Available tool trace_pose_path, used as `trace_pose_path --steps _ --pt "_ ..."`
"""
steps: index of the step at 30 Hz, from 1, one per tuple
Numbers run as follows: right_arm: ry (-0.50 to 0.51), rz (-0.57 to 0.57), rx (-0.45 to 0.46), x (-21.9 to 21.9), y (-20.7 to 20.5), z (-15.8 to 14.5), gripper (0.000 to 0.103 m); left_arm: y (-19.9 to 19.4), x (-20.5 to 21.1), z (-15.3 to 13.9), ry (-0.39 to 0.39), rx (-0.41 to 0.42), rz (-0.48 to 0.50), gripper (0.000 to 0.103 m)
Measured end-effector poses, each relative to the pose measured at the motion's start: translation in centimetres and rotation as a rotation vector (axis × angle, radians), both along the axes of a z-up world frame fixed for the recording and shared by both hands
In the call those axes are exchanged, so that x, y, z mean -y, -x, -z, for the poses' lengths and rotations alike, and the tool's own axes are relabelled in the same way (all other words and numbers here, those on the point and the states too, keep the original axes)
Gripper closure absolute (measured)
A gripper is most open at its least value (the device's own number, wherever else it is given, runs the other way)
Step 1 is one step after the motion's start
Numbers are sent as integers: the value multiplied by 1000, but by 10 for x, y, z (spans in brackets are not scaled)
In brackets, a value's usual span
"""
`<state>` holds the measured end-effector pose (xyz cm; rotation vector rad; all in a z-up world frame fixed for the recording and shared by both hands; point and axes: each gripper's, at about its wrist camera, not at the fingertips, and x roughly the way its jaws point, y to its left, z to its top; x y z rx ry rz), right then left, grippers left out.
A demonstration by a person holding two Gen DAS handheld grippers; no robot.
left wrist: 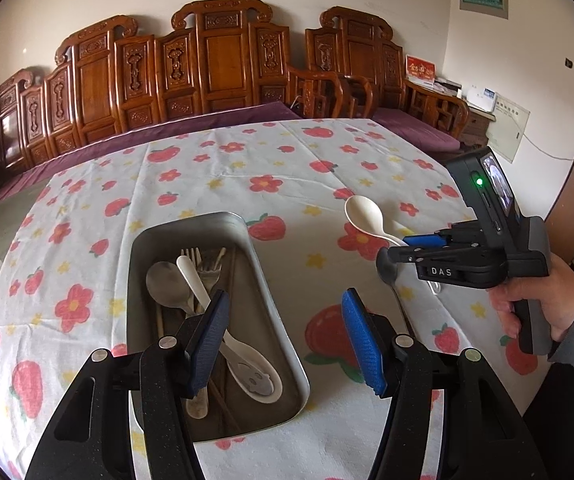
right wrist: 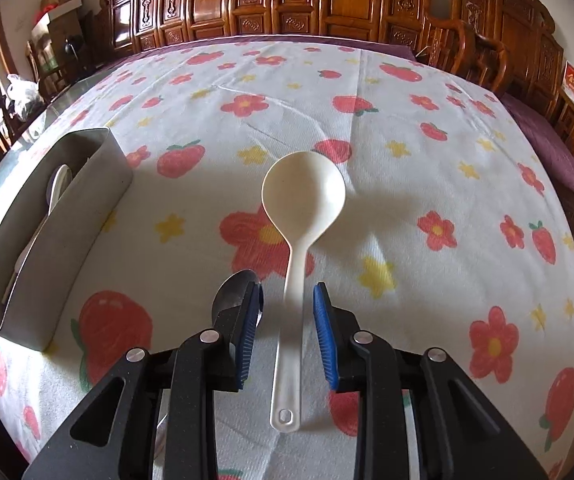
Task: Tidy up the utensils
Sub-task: 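Grasp the white ladle by its handle with the right tool, then grasp the metal spoon with the left tool while the right tool holds the ladle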
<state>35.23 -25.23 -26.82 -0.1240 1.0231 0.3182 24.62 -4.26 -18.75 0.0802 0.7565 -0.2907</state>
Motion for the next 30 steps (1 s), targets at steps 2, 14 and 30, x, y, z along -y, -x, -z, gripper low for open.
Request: trace_pose_path --steps 2,14,30 --pt "-7 10 -9 2 0 1 75 0 1 2 3 -9 -1 47" --pt "-80 105 46 44 42 -27 91 8 31 4 -43 -11 52 47" --pt "-71 223 77 108 57 -11 91 -9 112 35 -102 -97 139 47"
